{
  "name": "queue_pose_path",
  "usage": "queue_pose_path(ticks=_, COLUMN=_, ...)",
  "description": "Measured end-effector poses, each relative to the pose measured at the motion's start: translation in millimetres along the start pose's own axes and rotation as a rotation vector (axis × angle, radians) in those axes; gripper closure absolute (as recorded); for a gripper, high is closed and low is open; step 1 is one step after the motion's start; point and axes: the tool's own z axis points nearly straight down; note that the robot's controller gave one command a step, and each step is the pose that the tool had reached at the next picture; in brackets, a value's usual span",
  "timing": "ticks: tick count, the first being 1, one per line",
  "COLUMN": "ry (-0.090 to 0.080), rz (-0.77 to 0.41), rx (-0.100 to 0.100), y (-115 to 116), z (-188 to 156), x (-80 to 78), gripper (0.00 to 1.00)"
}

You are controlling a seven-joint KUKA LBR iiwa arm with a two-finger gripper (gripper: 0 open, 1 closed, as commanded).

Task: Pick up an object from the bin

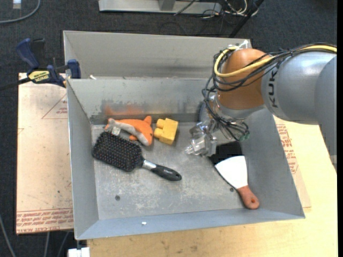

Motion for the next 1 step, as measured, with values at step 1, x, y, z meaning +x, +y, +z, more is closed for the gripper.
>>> queue_pose_path(ticks=1, ry=0.0, rz=-0.001, rx=0.0, y=-0.2, z=-1.5, x=0.5, gripper=1.0)
